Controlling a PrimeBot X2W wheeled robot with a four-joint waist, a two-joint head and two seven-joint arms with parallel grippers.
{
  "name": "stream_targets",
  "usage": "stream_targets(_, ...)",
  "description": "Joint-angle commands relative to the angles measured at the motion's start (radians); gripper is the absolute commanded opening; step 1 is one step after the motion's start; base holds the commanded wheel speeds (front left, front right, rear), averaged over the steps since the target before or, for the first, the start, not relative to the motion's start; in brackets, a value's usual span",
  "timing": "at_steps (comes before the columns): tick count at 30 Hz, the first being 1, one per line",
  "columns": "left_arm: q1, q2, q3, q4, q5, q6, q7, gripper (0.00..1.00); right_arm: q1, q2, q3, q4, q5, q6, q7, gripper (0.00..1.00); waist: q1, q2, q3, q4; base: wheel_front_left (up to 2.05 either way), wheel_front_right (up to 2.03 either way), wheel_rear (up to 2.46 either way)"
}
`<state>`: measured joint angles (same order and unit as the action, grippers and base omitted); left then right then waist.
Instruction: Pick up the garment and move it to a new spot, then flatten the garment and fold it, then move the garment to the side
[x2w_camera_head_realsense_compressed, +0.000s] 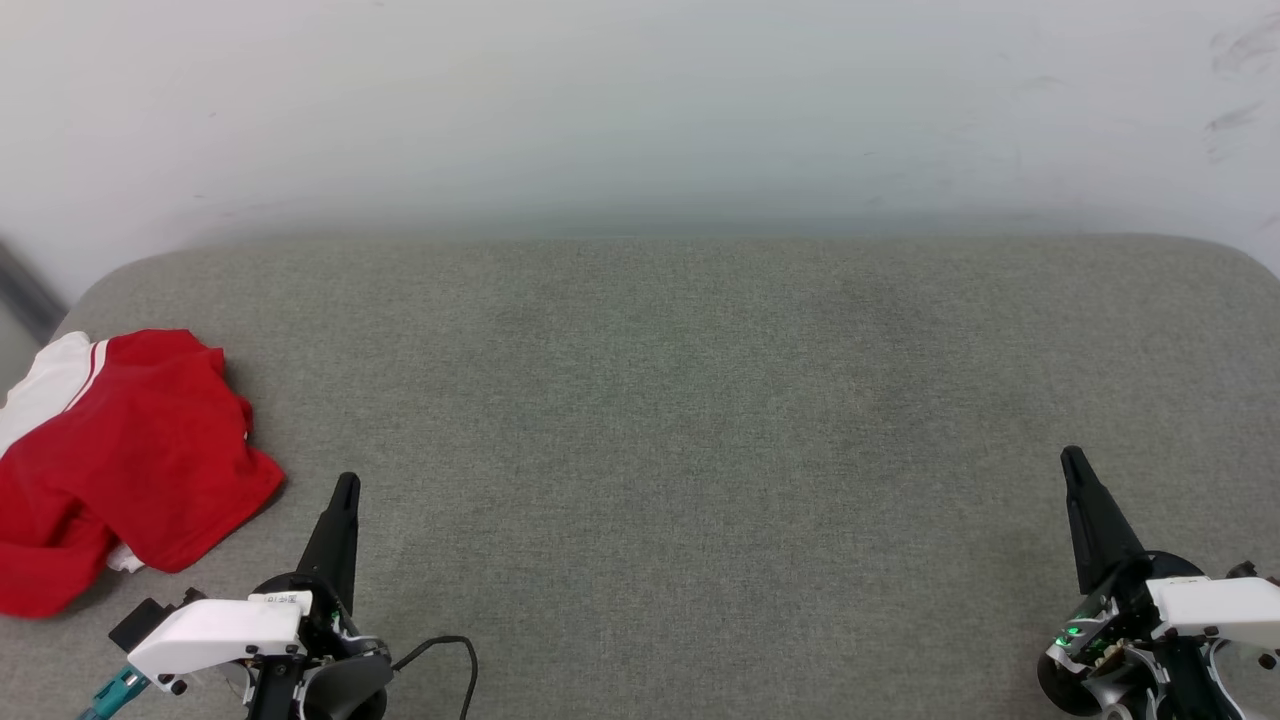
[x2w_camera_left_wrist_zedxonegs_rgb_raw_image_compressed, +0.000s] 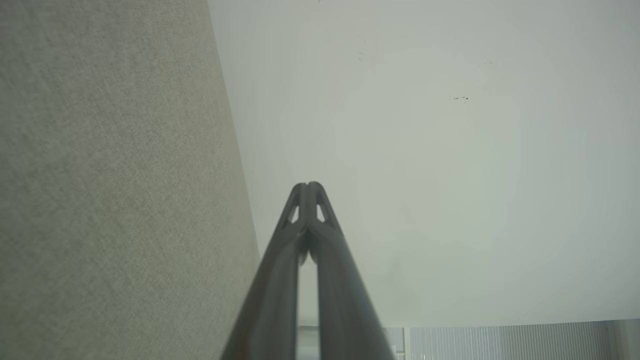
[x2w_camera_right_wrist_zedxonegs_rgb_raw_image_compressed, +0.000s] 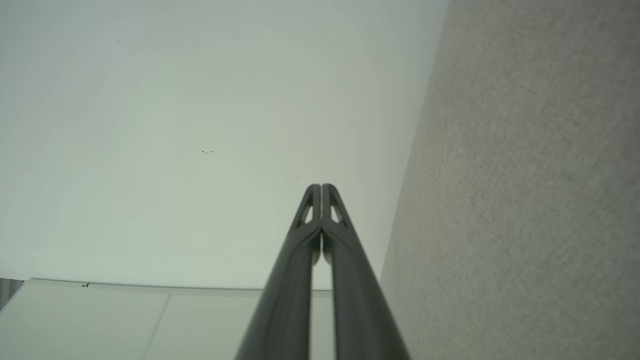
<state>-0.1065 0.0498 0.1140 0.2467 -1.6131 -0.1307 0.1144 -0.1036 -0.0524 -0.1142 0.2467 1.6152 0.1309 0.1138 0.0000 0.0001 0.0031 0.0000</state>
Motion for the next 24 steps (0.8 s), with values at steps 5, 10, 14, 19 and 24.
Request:
stream_targets(5, -0.005, 0.000, 0.002, -0.003, 0.000, -0.002, 0.002, 0.00, -0.011, 0.004, 0.000, 0.001, -0.005, 0.000, 0.000, 0.00, 0.0000, -0.0001, 0.000, 0.000, 0.00, 0.00, 0.00)
stream_targets(10, -0.005, 0.000, 0.002, -0.003, 0.000, -0.002, 0.002, 0.00, -0.011, 0.004, 0.000, 0.001, -0.005, 0.000, 0.000, 0.00, 0.0000, -0.0001, 0.000, 0.000, 0.00, 0.00, 0.00)
stream_targets(14, -0.005, 0.000, 0.002, -0.003, 0.000, -0.002, 0.002, 0.00, -0.011, 0.004, 0.000, 0.001, -0.005, 0.000, 0.000, 0.00, 0.0000, -0.0001, 0.000, 0.000, 0.00, 0.00, 0.00)
stream_targets(19, -0.005, 0.000, 0.002, -0.003, 0.000, -0.002, 0.002, 0.00, -0.011, 0.004, 0.000, 0.001, -0.005, 0.000, 0.000, 0.00, 0.0000, -0.0001, 0.000, 0.000, 0.00, 0.00, 0.00)
stream_targets(24, -0.005, 0.000, 0.002, -0.003, 0.000, -0.002, 0.002, 0.00, -0.011, 0.004, 0.000, 0.001, -0.005, 0.000, 0.000, 0.00, 0.0000, -0.0001, 0.000, 0.000, 0.00, 0.00, 0.00)
